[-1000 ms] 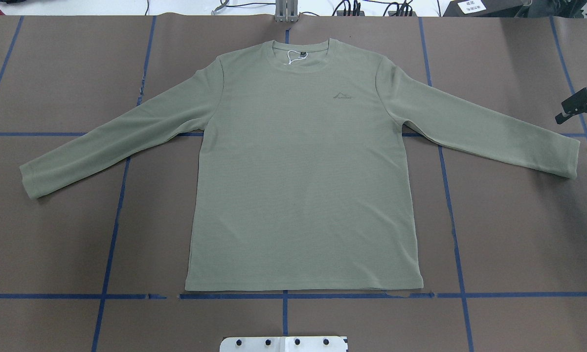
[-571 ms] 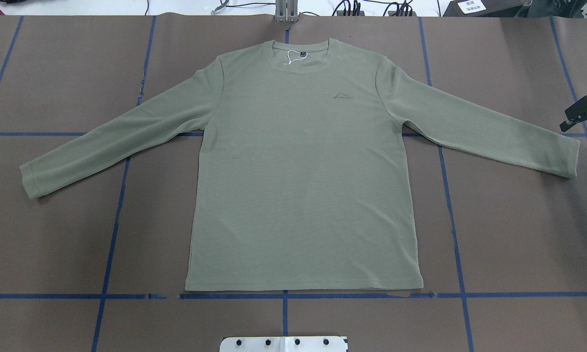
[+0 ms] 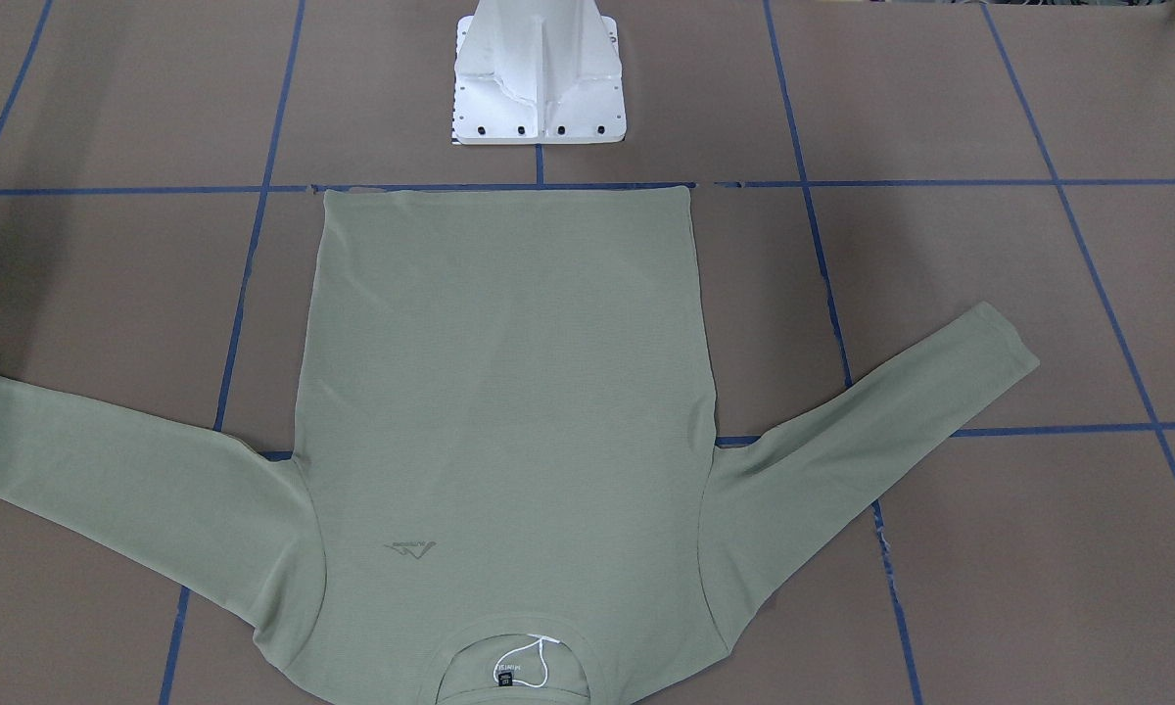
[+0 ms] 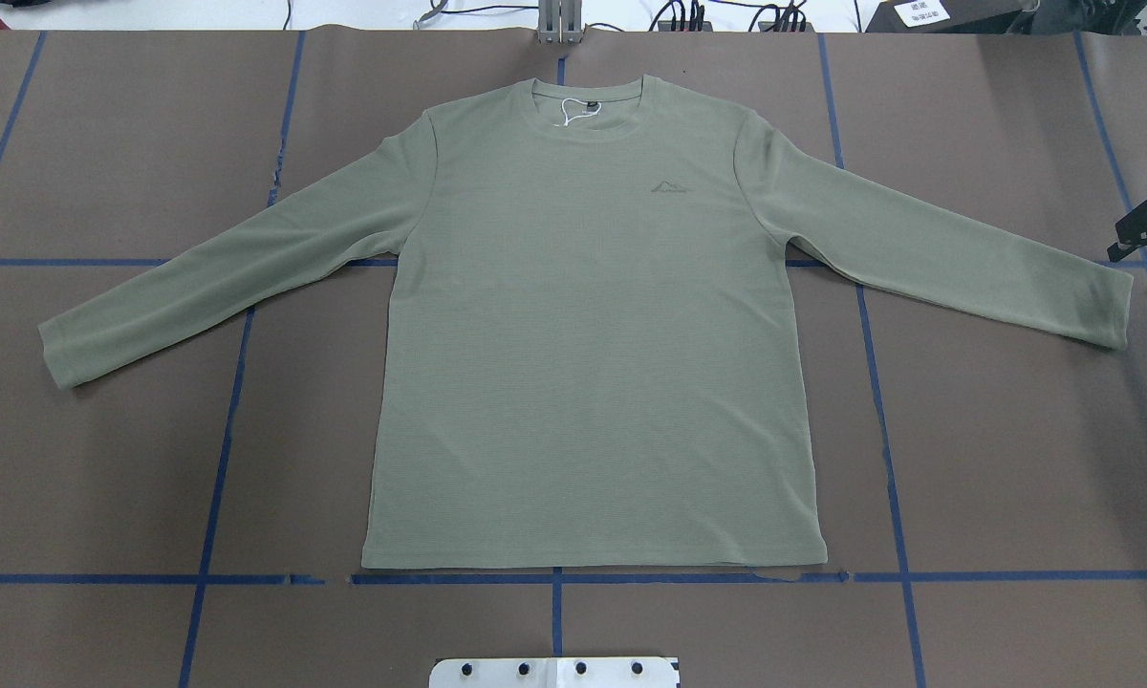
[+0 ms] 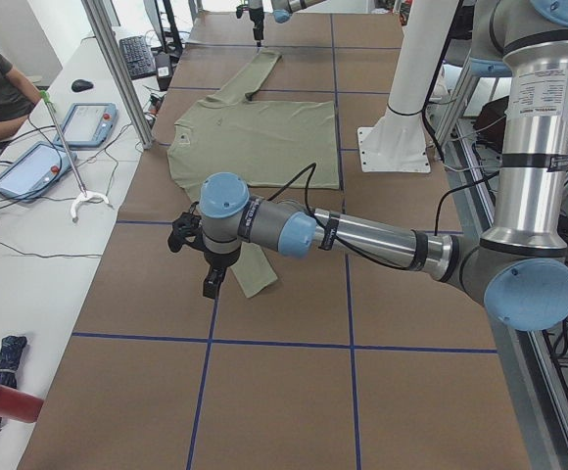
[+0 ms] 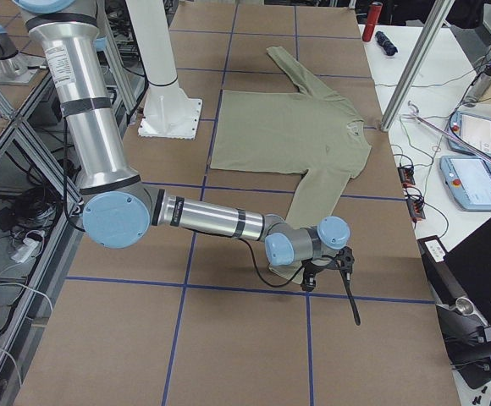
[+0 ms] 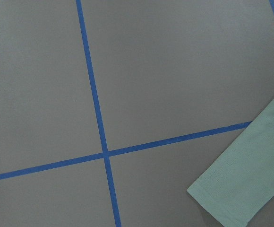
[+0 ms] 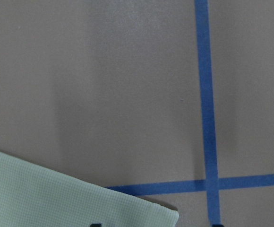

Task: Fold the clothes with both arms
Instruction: 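Move the right gripper to the sleeve cuff nearest it and grasp it, then lift the held sleeve and fold it across the shirt toward the collar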

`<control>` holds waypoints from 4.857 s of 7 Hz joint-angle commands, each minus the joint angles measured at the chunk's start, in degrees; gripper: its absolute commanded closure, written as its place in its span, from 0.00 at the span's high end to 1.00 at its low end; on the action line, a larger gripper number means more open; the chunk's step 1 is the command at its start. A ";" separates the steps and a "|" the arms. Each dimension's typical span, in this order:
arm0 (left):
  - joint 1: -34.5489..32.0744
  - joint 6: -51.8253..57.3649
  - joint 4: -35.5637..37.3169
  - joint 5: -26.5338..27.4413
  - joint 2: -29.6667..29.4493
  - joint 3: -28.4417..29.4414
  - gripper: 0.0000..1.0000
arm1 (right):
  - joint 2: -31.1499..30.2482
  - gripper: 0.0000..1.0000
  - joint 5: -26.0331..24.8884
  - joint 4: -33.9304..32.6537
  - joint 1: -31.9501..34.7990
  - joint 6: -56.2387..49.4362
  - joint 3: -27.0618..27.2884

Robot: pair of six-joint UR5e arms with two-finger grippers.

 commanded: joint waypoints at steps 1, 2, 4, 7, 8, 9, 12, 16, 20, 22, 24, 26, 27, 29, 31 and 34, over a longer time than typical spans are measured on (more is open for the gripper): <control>0.00 0.00 0.00 0.00 0.00 -0.06 1.00 | -0.21 0.81 -0.09 2.88 -0.32 4.45 -1.39; 0.00 0.00 0.00 0.00 0.00 -0.06 1.00 | -0.82 0.81 0.09 5.58 -0.32 6.56 -2.44; 0.00 -0.09 0.00 0.00 0.00 -0.50 1.00 | -1.09 0.79 -2.89 12.11 -1.98 13.68 -2.36; 0.00 -0.09 0.00 0.00 0.00 -0.59 1.00 | -1.26 0.72 -2.55 12.03 -2.08 13.87 -3.15; 0.00 -0.18 0.00 0.00 0.00 -0.94 1.00 | -1.35 0.71 -2.55 11.94 -2.08 13.87 -3.15; 0.00 -0.18 0.09 0.00 0.00 -1.12 1.00 | -1.61 0.69 -2.55 12.03 -2.17 13.96 -3.07; -0.09 -0.18 0.09 0.00 0.00 -1.21 1.00 | -1.70 0.51 -2.55 11.94 -2.43 13.87 -3.15; 0.00 -0.26 0.09 0.00 0.00 -1.29 1.00 | -2.06 0.48 -2.55 12.03 -2.52 13.87 -3.15; 0.00 -0.18 0.09 0.00 0.09 -1.29 1.00 | -2.06 0.00 -2.20 12.03 -2.52 13.26 -1.84; 0.00 -0.18 0.09 -0.09 0.17 -1.38 1.00 | -3.19 0.00 1.47 11.33 -2.43 13.95 4.44; -0.09 -1.57 0.09 -2.98 0.26 -1.73 1.00 | -3.90 0.00 1.67 11.94 -5.04 26.27 15.50; -0.09 -1.67 0.09 -2.99 0.35 -2.87 1.00 | 1.68 0.00 -2.09 11.50 -14.00 43.06 23.28; 0.00 -1.58 0.00 -2.99 0.26 -2.96 1.00 | 8.25 0.00 -5.33 11.24 -18.65 52.36 23.30; -0.09 -1.58 -0.44 -2.99 0.18 -2.88 1.00 | 24.84 0.00 -20.48 1.56 -29.28 63.41 22.25; 0.00 -1.58 -0.44 -2.99 0.09 -2.79 1.00 | 40.85 0.00 -27.14 -4.67 -33.62 69.40 14.65; 0.00 -1.50 -0.70 -3.08 0.00 -2.88 1.00 | 52.50 0.00 -35.59 -0.47 -40.65 69.86 0.31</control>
